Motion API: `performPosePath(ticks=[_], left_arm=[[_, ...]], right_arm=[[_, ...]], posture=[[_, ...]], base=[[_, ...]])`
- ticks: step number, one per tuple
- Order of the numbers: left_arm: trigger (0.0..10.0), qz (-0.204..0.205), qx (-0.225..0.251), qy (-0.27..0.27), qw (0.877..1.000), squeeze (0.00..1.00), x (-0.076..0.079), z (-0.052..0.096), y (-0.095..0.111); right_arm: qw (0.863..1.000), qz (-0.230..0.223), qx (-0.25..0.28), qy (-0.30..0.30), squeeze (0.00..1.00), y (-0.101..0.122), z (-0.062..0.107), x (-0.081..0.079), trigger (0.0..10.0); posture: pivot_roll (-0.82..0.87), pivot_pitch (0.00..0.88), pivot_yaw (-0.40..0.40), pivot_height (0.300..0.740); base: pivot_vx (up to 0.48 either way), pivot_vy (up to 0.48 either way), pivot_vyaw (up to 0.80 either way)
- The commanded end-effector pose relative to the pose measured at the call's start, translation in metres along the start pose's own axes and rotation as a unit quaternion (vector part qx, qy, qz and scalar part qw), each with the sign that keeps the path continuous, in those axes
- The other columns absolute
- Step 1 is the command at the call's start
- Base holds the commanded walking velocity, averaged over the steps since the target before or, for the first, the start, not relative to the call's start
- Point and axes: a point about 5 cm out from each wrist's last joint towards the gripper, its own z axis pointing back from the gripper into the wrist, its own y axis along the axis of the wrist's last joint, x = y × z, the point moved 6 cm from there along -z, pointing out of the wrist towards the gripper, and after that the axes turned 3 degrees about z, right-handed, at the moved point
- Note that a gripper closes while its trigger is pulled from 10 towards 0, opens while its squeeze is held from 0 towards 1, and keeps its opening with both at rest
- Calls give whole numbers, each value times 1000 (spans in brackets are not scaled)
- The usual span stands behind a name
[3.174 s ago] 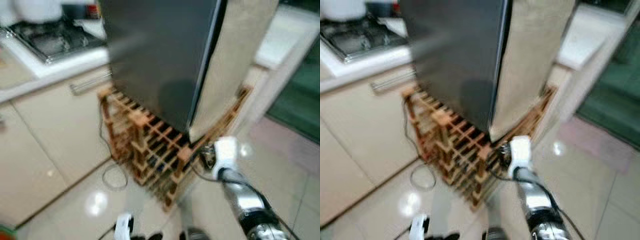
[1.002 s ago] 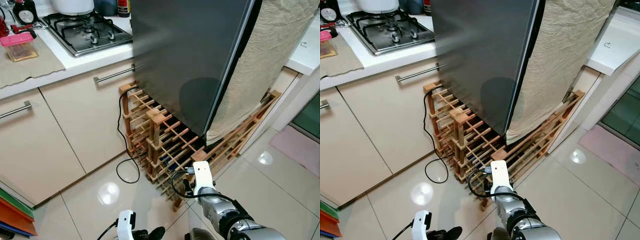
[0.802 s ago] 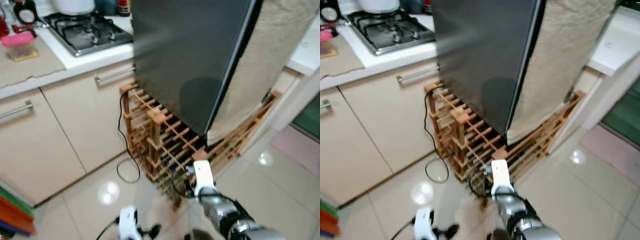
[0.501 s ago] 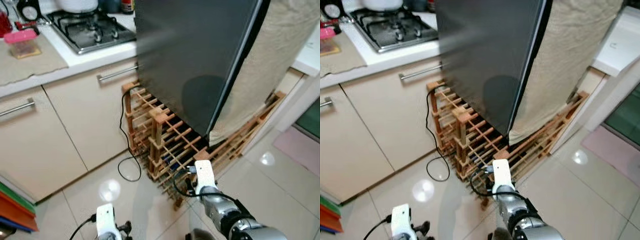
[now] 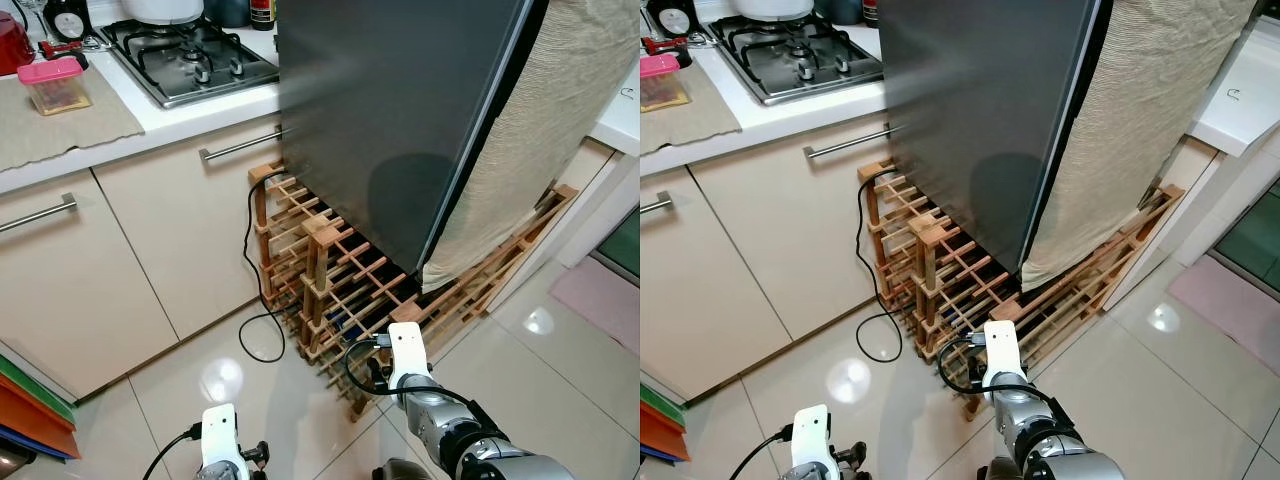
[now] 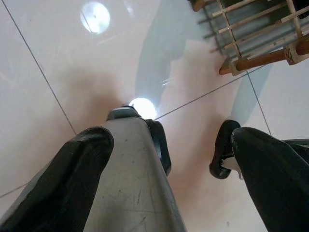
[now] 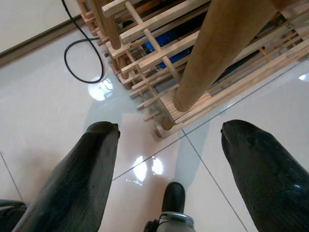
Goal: Restocking fridge
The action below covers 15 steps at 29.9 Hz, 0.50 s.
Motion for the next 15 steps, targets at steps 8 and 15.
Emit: performPosePath(ticks=[8,15], left_arm=[[10000,-165,66,17,984,0,8,-2,97],[10000,-178,54,-9,983,0,19,-3,91]], right_arm=[[1000,11,-7,-5,118,-5,0,5,10000],[1000,28,-4,-3,118,-3,0,5,10000]], posture=[[-126,0,0,693],[-124,0,0,693]], base=[[0,0,0],[0,0,0]])
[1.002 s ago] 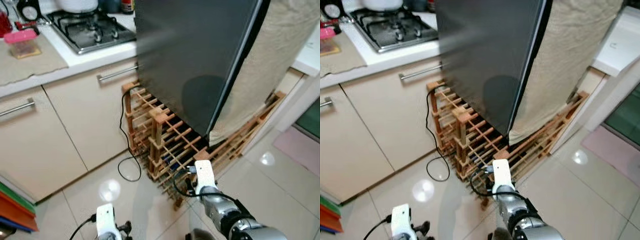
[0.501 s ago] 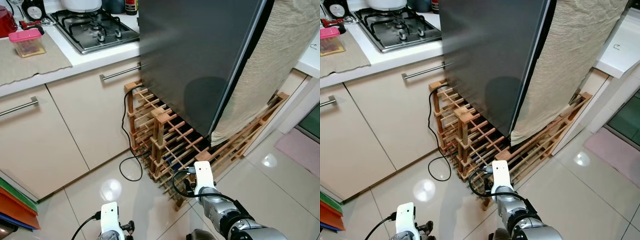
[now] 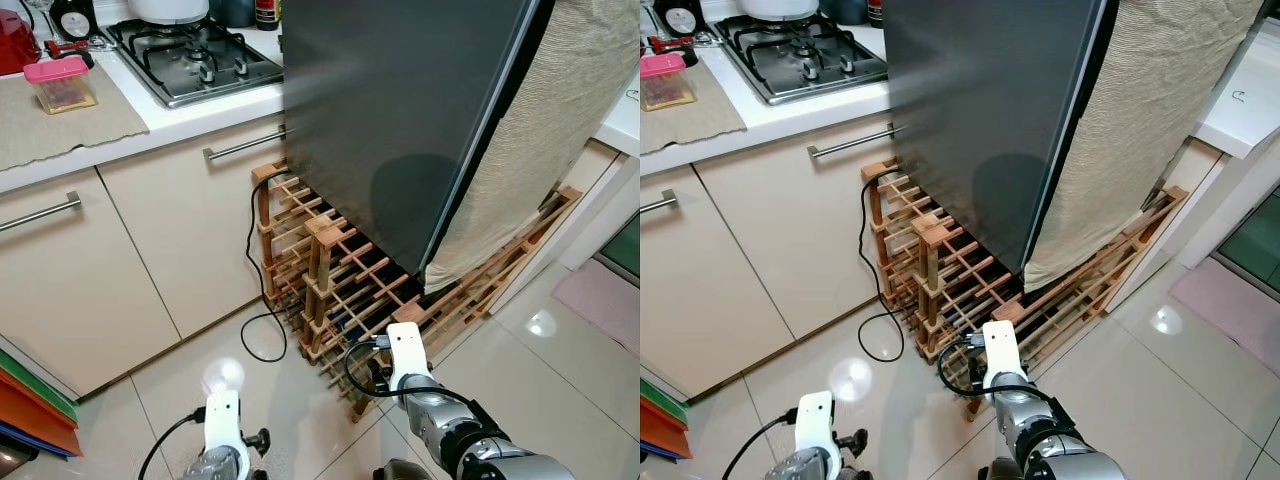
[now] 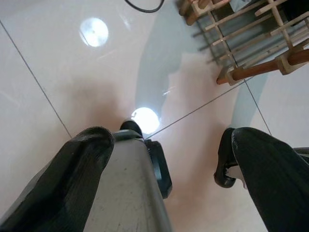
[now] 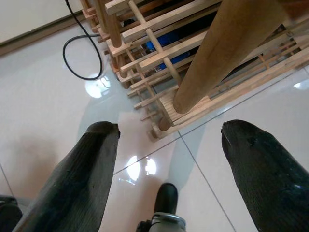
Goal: Restocking fridge
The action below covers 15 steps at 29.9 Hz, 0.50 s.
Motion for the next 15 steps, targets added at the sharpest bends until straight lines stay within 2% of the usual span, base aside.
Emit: performPosePath(ticks=[1,3,4,6,8,11,12,13,14,15], left_arm=[[10000,-149,34,0,988,0,9,-4,69],[10000,-151,30,-2,988,0,11,-4,63],[10000,-151,28,-1,988,0,11,-4,61],[10000,-155,19,-3,988,0,12,-4,54],[10000,-156,10,-6,988,0,14,-5,47],[10000,-127,-16,-31,991,0,27,-4,29],[10000,-127,-16,-31,991,0,27,-4,29],[10000,-105,-21,-39,993,0,32,-4,26],[10000,-63,-32,-64,995,0,46,-3,19],[10000,-63,-32,-64,995,0,46,-3,19]], right_arm=[[1000,6,-4,-3,118,-3,0,3,10000],[1000,6,-6,-4,122,-3,0,3,10000],[1000,6,-7,-4,118,-3,0,3,10000],[1000,-16,-19,4,118,-8,0,0,10000],[1000,-11,-23,12,118,-9,0,-2,10000],[1000,-2,-23,11,122,-9,1,-1,10000],[1000,-2,-23,11,122,-9,1,-1,10000],[1000,-4,-24,10,118,-10,1,-1,10000],[1000,-13,-25,9,114,-11,1,-2,10000],[1000,-13,-25,9,114,-11,1,-2,10000]], posture=[[-121,0,0,693],[-121,0,0,693],[-121,0,31,693],[-122,0,29,693],[-119,0,26,693],[-110,0,21,693],[-110,0,21,693],[-110,0,21,693],[-111,0,20,693],[-111,0,20,693]], base=[[0,0,0],[0,0,0],[0,0,0],[0,0,0],[0,0,0],[0,0,0],[0,0,0],[0,0,0],[0,0,0],[0,0,0]])
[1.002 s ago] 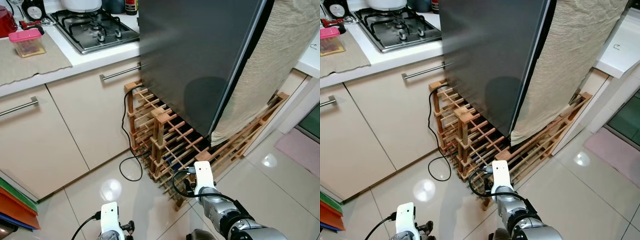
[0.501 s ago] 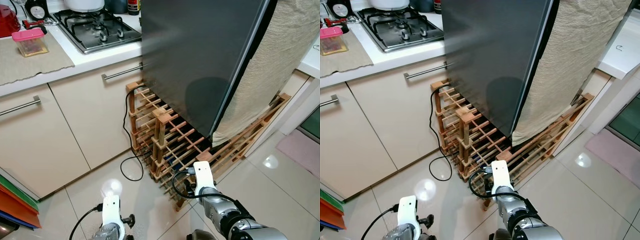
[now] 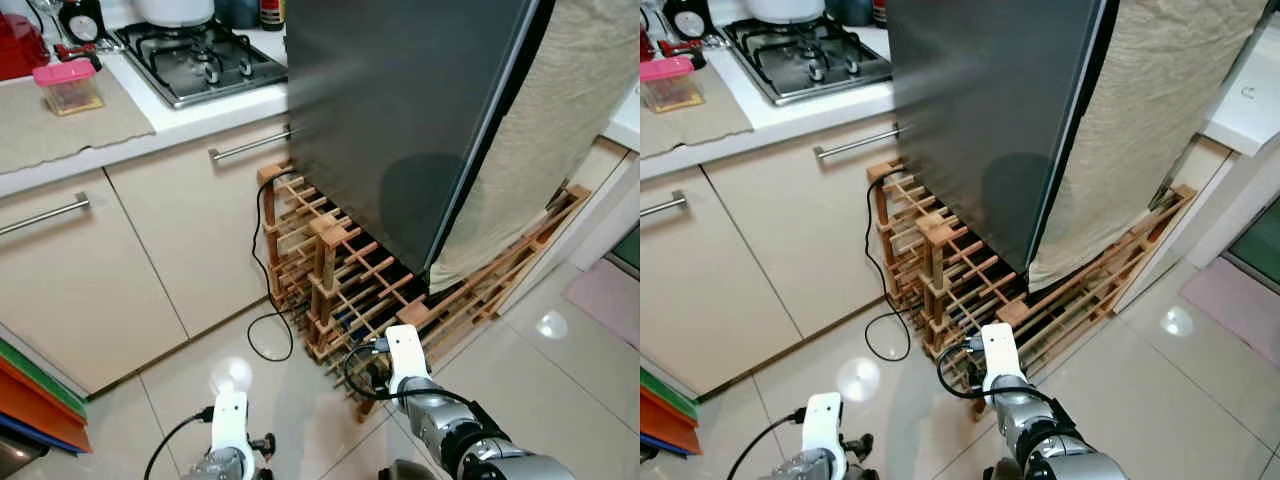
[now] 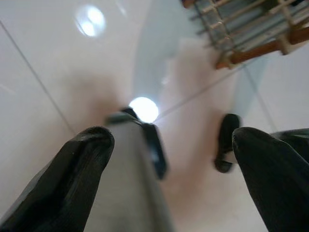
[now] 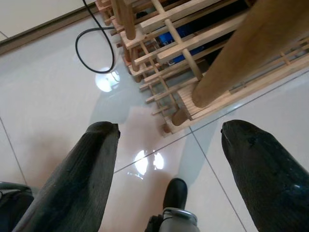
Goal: Restocking fridge
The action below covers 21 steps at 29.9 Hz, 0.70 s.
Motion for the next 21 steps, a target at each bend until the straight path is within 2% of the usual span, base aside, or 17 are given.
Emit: performPosePath(ticks=[1,5,8,11,13,14,17,21], left_arm=[[10000,-58,-9,-58,997,0,40,-3,29],[10000,-65,-9,-55,996,0,47,-3,25],[10000,-103,-1,-40,994,0,30,-3,34],[10000,-132,8,-29,991,0,25,-3,37],[10000,-136,10,-26,990,0,24,-3,38],[10000,-142,23,-10,989,0,7,-1,55],[10000,-144,27,-3,989,0,-1,0,63],[10000,-148,25,2,989,0,-6,0,62]], right_arm=[[1000,-17,-10,0,114,-7,1,0,10000],[1000,-29,-11,0,114,-8,1,0,10000],[1000,-28,-11,1,118,-8,1,-1,10000],[1000,-23,-11,-1,118,-8,1,0,10000],[1000,-21,-10,-2,118,-8,1,0,10000],[1000,-16,-10,-3,114,-8,1,1,10000],[1000,-13,-11,-2,118,-8,1,1,10000],[1000,-5,-11,-1,118,-9,1,2,10000]], posture=[[-114,0,23,693],[-118,0,26,693],[-121,2,27,693],[-118,2,26,693],[-118,2,26,693],[-114,1,26,693],[-110,1,24,693],[-75,0,1,693]], base=[[0,0,0],[0,0,0],[0,0,0],[0,0,0],[0,0,0],[0,0,0],[0,0,0],[0,0,0]])
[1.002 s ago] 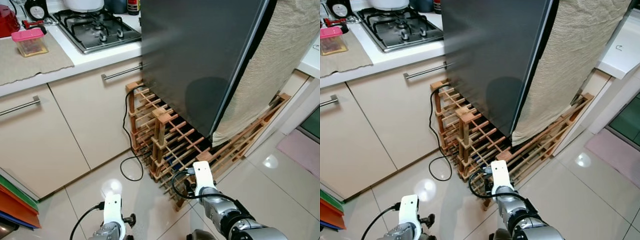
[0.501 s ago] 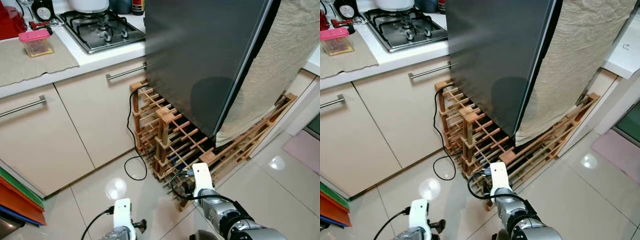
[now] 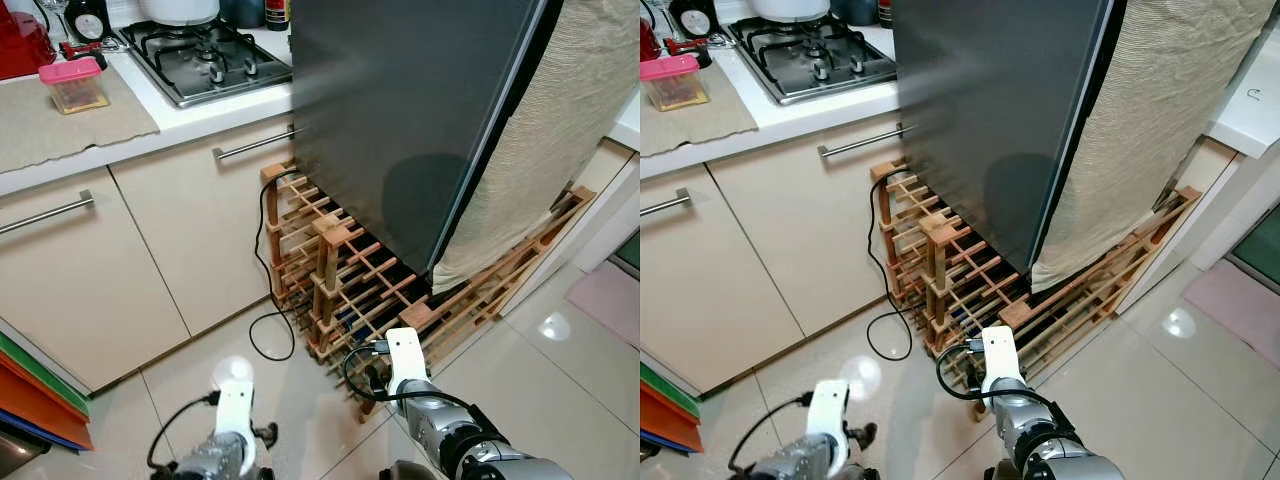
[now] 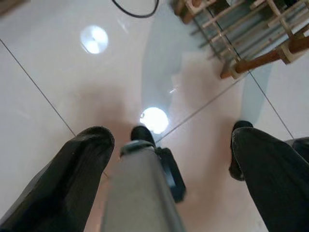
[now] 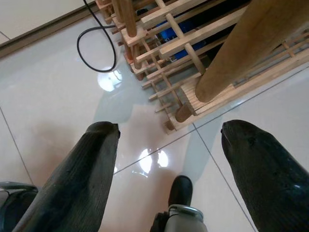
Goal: Restocking fridge
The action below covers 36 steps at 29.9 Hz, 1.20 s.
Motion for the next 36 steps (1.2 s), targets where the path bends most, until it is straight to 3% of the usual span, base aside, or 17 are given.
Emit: performPosePath(ticks=[1,6,12,25,29,36], left_arm=[[10000,-77,1,-8,997,0,2,-1,26],[10000,-32,-2,11,999,0,-20,1,18],[10000,-11,-7,16,1000,0,-29,2,11],[10000,-71,9,-7,997,0,-3,-1,27],[10000,-75,9,-5,997,0,-10,0,25],[10000,-80,9,-10,997,0,-9,0,22]], right_arm=[[1000,6,-7,-2,118,-4,0,3,10000],[999,41,-11,11,114,-5,0,3,10000],[999,41,-6,11,114,-4,0,2,10000],[999,35,-5,4,114,-3,0,2,10000],[999,48,-3,4,110,-1,0,3,10000],[998,61,-6,5,110,0,0,4,10000]], posture=[[-75,0,1,693],[38,0,-75,693],[58,0,-83,693],[-36,0,-16,693],[-43,0,-23,693],[-42,0,-24,693]], base=[[0,0,0],[0,0,0],[0,0,0],[0,0,0],[0,0,0],[0,0,0]])
